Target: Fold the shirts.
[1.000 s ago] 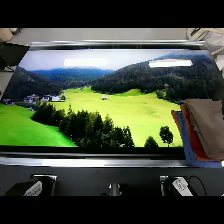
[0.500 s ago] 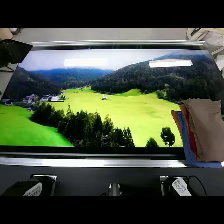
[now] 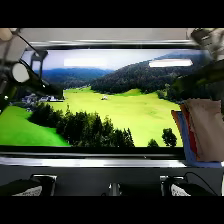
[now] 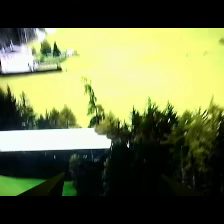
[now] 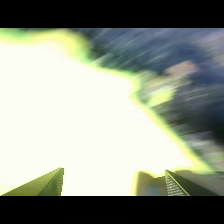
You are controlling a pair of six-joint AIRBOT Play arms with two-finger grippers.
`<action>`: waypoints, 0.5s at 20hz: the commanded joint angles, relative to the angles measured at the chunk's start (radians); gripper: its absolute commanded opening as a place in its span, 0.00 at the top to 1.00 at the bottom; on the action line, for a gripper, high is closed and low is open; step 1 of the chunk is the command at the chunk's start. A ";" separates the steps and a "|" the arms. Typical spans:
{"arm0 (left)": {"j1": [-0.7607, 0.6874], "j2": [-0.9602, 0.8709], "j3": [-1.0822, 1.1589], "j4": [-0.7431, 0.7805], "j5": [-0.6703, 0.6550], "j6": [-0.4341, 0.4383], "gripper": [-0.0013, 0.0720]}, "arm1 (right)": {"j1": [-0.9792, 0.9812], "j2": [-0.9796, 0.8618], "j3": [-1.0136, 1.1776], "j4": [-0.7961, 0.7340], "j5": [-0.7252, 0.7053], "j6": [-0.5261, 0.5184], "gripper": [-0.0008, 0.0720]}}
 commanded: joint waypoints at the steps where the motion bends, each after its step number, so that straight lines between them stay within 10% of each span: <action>1: -0.023 0.034 -0.130 0.035 -0.025 -0.092 0.00 | 0.123 -0.136 0.005 0.041 0.204 0.027 0.05; 10: -0.021 0.048 -0.134 0.040 0.023 -0.106 0.00 | 0.125 -0.165 0.005 0.018 0.205 0.027 0.05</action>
